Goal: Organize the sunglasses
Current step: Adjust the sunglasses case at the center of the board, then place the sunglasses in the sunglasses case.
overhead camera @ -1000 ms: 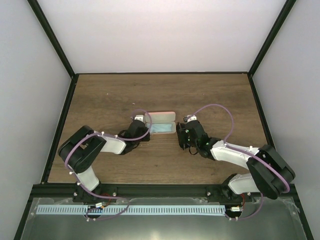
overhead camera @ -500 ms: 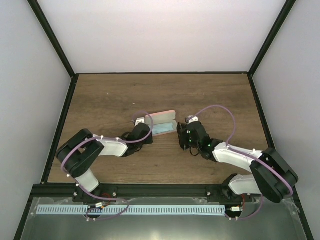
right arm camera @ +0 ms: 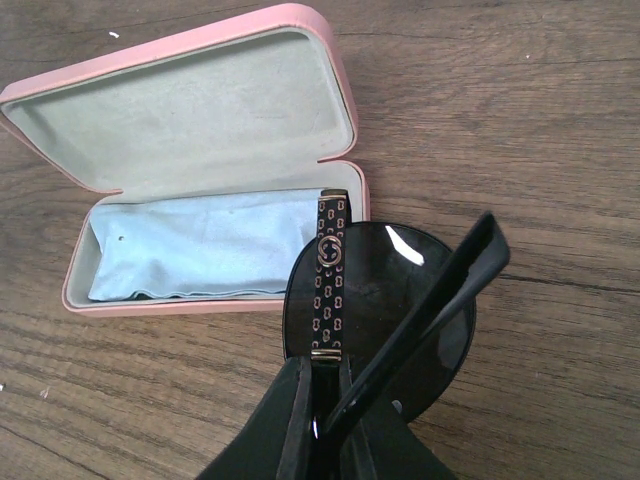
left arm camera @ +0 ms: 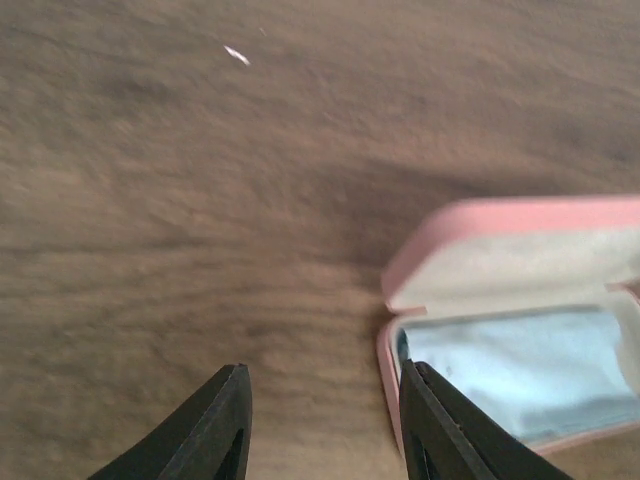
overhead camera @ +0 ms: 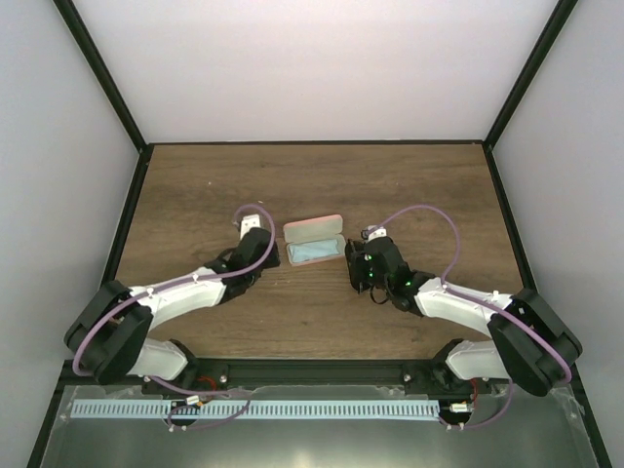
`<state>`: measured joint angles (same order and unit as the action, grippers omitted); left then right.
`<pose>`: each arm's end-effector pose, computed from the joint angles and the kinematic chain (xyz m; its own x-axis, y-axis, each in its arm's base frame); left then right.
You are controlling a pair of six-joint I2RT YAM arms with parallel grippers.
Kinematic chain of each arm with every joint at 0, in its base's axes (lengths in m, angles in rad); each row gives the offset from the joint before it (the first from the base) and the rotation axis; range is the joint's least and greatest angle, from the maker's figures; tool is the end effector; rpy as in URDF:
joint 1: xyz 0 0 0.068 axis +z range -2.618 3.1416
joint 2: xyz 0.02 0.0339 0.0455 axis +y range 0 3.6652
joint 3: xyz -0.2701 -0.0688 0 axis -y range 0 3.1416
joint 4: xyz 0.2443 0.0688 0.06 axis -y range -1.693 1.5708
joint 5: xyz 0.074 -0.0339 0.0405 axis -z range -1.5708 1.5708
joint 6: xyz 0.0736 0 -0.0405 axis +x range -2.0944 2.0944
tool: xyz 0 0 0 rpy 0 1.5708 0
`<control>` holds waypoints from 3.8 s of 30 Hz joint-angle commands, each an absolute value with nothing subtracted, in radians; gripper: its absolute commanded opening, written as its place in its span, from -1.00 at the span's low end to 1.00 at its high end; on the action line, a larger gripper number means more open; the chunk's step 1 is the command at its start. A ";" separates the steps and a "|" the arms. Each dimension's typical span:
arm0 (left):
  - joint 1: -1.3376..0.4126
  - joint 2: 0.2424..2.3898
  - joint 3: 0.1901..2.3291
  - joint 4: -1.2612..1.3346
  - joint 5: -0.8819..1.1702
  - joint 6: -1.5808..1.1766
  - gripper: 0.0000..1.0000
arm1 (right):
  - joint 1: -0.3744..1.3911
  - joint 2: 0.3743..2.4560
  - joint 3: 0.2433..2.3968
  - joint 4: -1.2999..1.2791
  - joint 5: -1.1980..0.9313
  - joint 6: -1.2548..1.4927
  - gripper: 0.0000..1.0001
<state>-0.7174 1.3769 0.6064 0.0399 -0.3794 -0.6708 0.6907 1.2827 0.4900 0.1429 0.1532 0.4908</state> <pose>0.2373 -0.1708 0.1564 -0.6443 -0.2042 -0.7370 0.0030 0.9630 -0.2694 0.2186 0.1661 0.1518 -0.6639 0.0556 -0.7457 -0.2529 0.9218 0.2938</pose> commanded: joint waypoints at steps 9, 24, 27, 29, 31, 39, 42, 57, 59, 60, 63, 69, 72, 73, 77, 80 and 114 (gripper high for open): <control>-0.409 1.514 0.722 0.116 -0.175 -0.523 -0.14 | 0.697 1.280 0.494 0.179 0.141 0.503 -0.87; -0.344 1.908 1.084 0.122 0.238 -0.450 -0.19 | 0.696 1.255 0.484 0.170 0.142 0.510 -0.87; -0.347 1.960 1.128 0.121 0.287 -0.444 -0.19 | 0.698 1.247 0.476 0.179 0.119 0.519 -0.87; -0.354 1.994 1.149 0.120 0.309 -0.440 -0.20 | 0.697 1.246 0.470 0.183 0.111 0.529 -0.87; -0.361 2.012 1.161 0.120 0.319 -0.437 -0.20 | 0.696 1.247 0.460 0.196 0.095 0.530 -0.87; -0.387 2.031 1.147 0.143 0.338 -0.434 -0.24 | 0.696 1.320 0.482 0.209 0.033 0.538 -0.87; -0.402 2.029 1.120 0.158 0.340 -0.432 -0.26 | 0.695 1.334 0.486 0.217 0.035 0.543 -0.87; -0.442 1.957 0.911 0.261 0.357 -0.468 -0.28 | 0.695 1.334 0.547 0.165 0.083 0.553 -0.87; -0.449 1.944 0.888 0.273 0.367 -0.479 -0.28 | 0.695 1.324 0.552 0.158 0.087 0.552 -0.87; -0.454 1.935 0.880 0.276 0.368 -0.481 -0.28 | 0.695 1.321 0.555 0.156 0.088 0.553 -0.87; -0.465 1.911 0.865 0.272 0.362 -0.487 -0.28 | 0.695 1.318 0.559 0.155 0.091 0.551 -0.87; -0.492 1.853 0.832 0.267 0.369 -0.504 -0.28 | 0.695 1.323 0.582 0.143 0.100 0.555 -0.87; -0.497 1.847 0.816 0.264 0.348 -0.508 -0.28 | 0.695 1.316 0.592 0.146 0.099 0.555 -0.87; -0.497 1.851 0.815 0.259 0.341 -0.508 -0.28 | 0.695 1.314 0.594 0.147 0.101 0.557 -0.87; -0.497 1.868 0.812 0.267 0.346 -0.513 -0.28 | 0.695 1.330 0.616 0.147 0.100 0.559 -0.87; -0.497 1.868 0.808 0.271 0.350 -0.517 -0.28 | 0.695 1.356 0.639 0.154 0.099 0.571 -0.87; -0.497 1.853 0.807 0.260 0.342 -0.502 -0.28 | 0.693 1.661 0.808 0.311 0.040 0.837 -0.87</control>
